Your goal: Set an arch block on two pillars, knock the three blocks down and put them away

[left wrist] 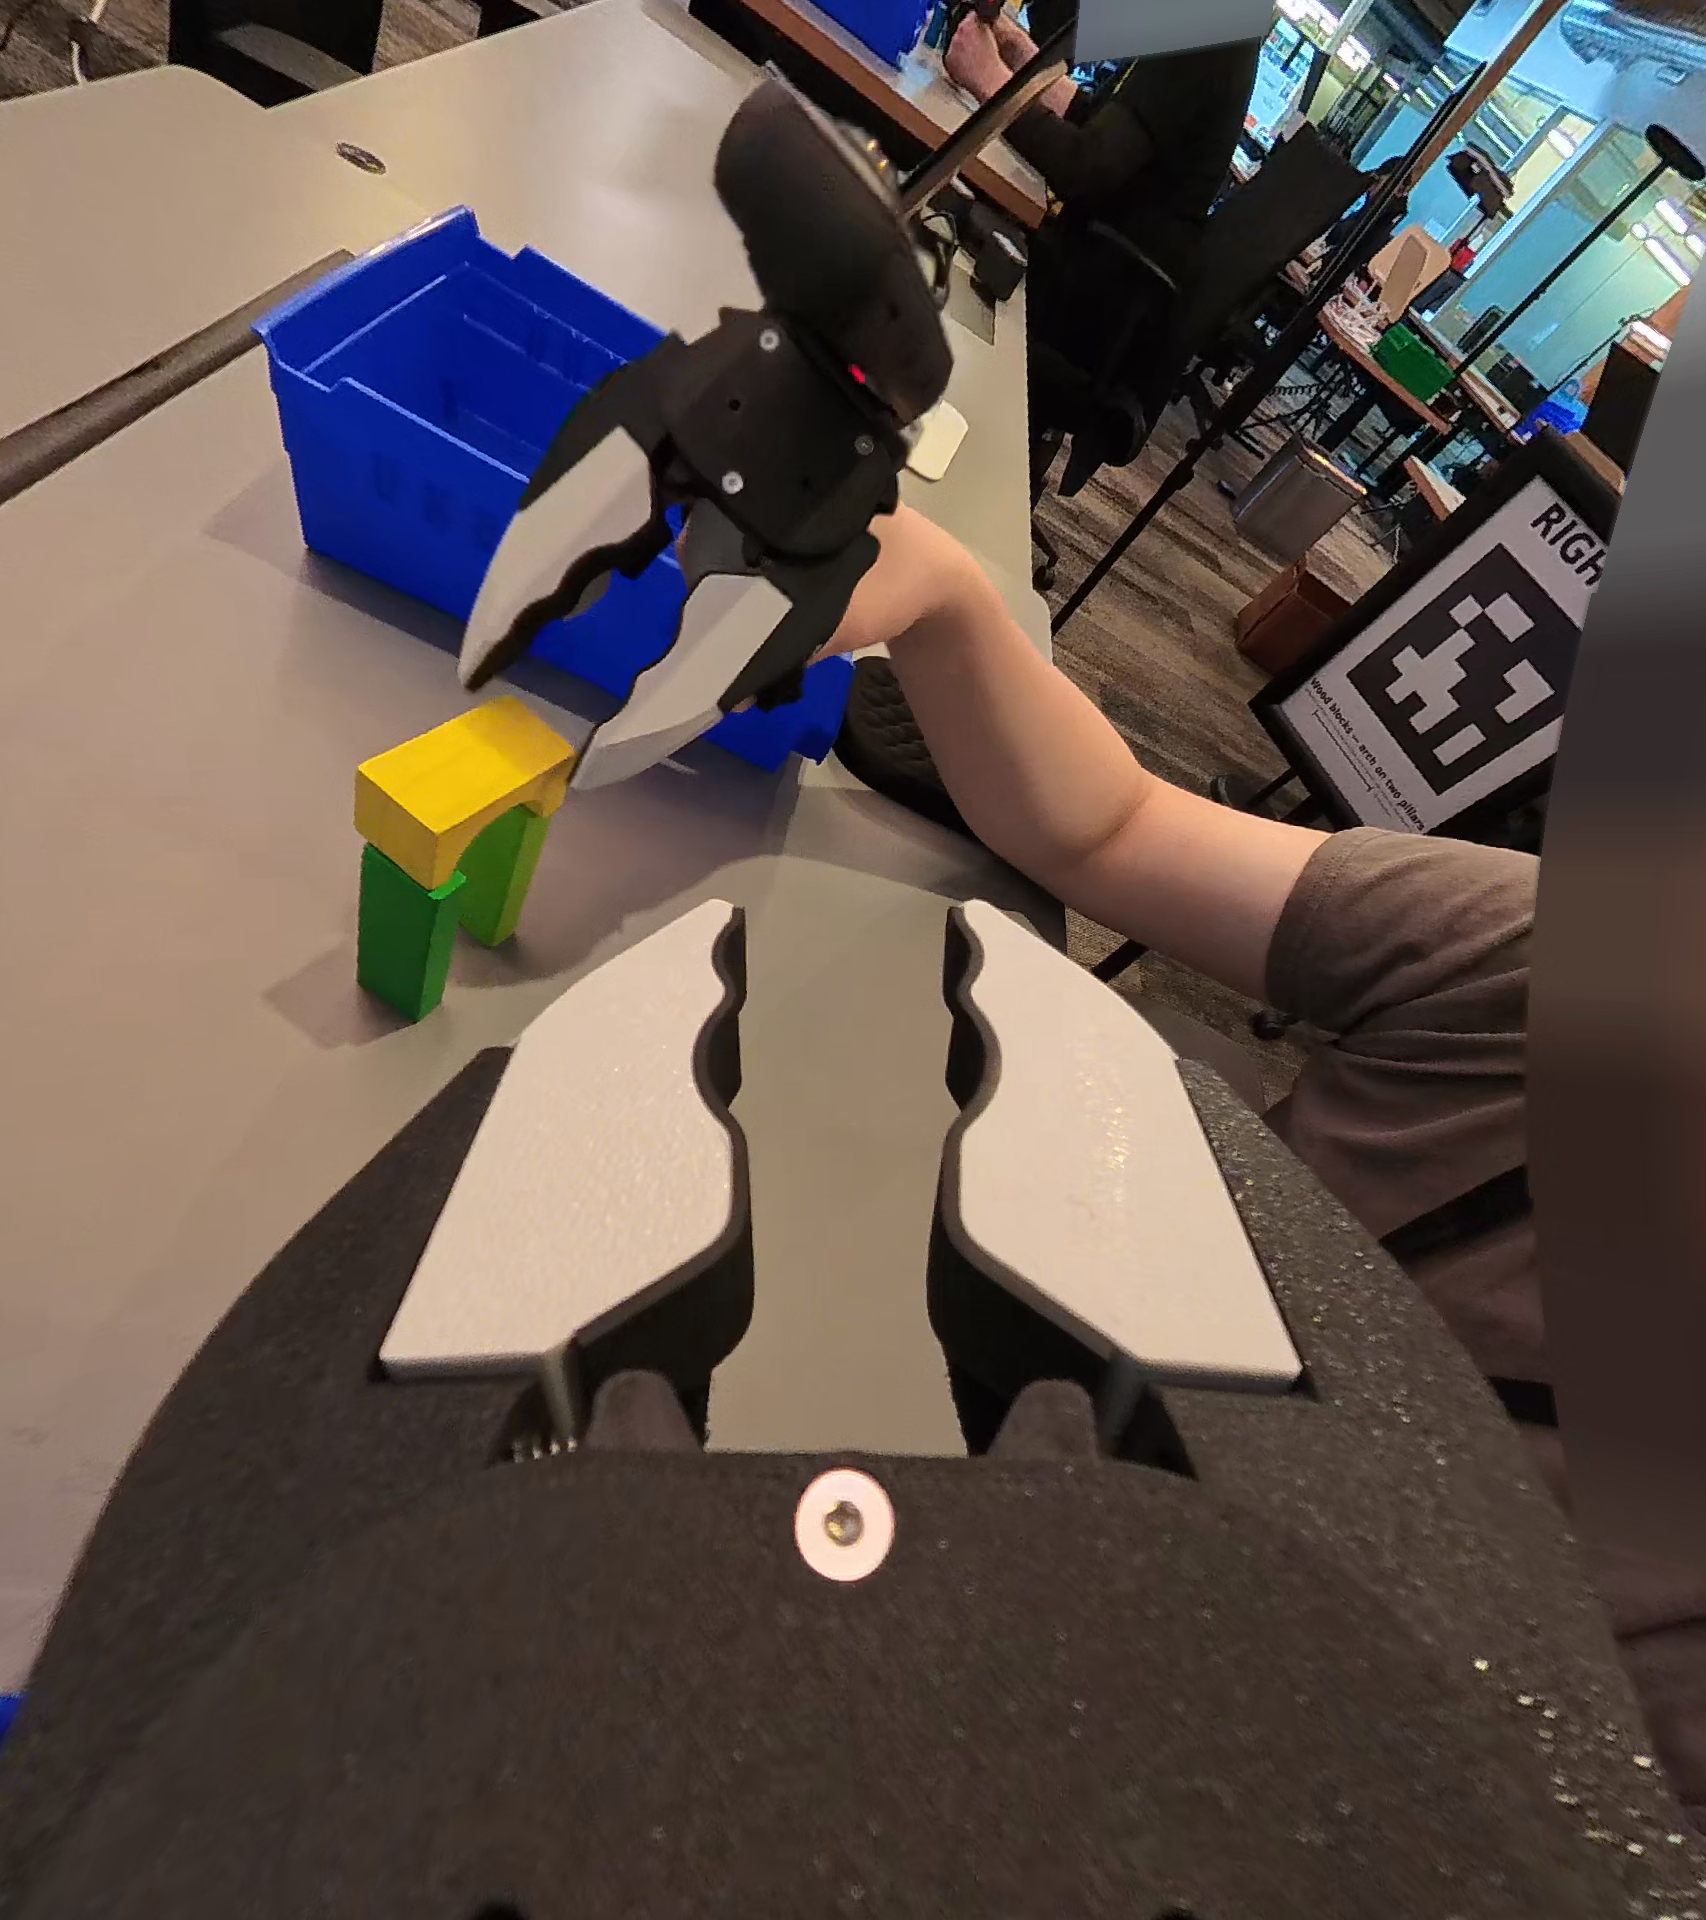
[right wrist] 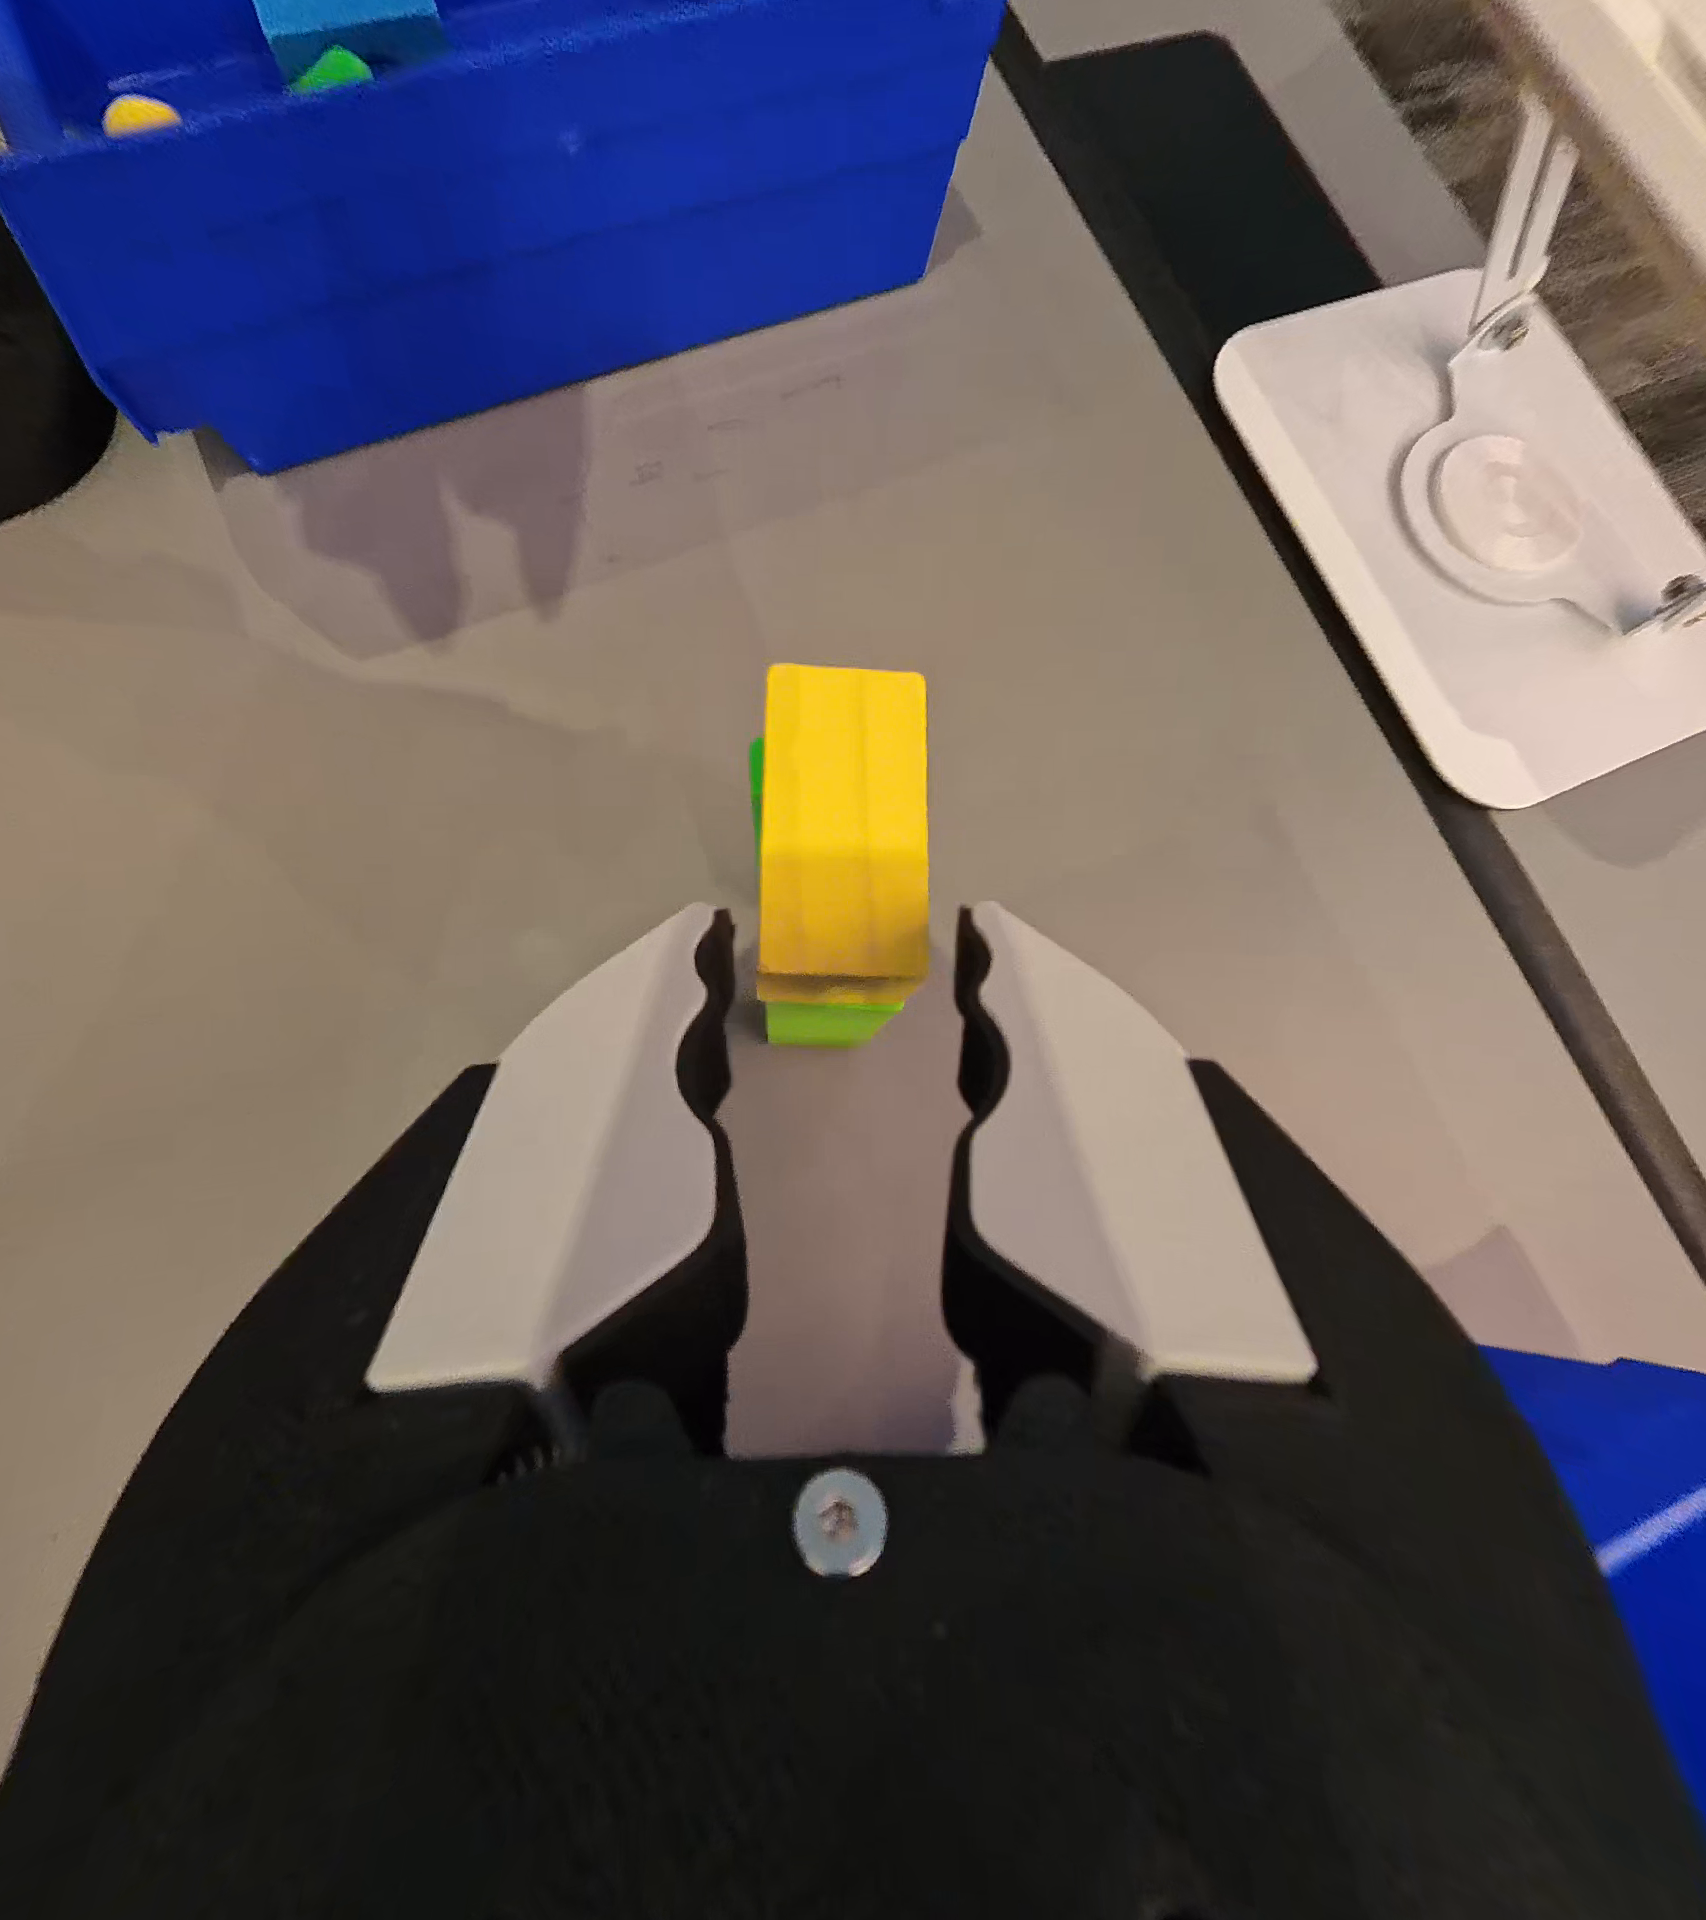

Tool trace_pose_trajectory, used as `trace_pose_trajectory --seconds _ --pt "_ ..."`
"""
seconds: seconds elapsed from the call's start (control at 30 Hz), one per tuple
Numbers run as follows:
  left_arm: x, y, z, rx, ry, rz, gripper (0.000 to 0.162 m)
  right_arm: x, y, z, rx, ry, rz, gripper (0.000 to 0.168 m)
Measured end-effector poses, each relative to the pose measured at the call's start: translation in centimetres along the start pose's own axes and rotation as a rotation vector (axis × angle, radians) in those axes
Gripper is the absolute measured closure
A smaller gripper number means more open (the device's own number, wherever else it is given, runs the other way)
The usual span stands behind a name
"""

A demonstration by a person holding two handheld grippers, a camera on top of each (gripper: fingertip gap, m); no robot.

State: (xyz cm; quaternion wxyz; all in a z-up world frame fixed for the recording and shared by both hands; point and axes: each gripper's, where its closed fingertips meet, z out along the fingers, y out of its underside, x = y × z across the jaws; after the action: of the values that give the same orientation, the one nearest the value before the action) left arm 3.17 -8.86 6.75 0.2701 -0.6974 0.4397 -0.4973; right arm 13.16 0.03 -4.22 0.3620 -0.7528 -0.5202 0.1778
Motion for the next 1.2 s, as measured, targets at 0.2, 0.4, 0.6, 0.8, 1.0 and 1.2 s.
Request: trace_pose_trajectory --seconds 0.2,0.4,0.6,0.8,1.0,1.2 --pt "0.2 -1.1 -0.7 0.065 -0.026 0.035 0.126 -0.1 -4.6 -6.3 0.207 0.158 -0.101 0.115" --pt "-0.7 -1.3 1.8 0.086 -0.153 0.232 0.114 0.7 -5.2 -13.2 0.351 0.253 -0.091 0.117" --pt "-3.7 0.2 4.7 -0.037 -0.355 0.348 0.149 5.8 -0.2 -10.5 0.234 0.18 0.267 0.167" --pt "-5.8 -0.4 2.9 -0.031 -0.561 0.415 0.162 5.0 4.2 -1.5 -0.032 0.052 0.668 0.168" --pt "-6.1 -1.2 0.1 -0.003 -0.626 0.39 0.162 5.5 8.8 2.1 -0.336 0.263 0.547 0.167" --pt "-6.1 -2.1 -3.1 0.037 -0.692 0.389 0.162 6.2 10.2 1.9 -0.391 0.31 0.579 0.167"
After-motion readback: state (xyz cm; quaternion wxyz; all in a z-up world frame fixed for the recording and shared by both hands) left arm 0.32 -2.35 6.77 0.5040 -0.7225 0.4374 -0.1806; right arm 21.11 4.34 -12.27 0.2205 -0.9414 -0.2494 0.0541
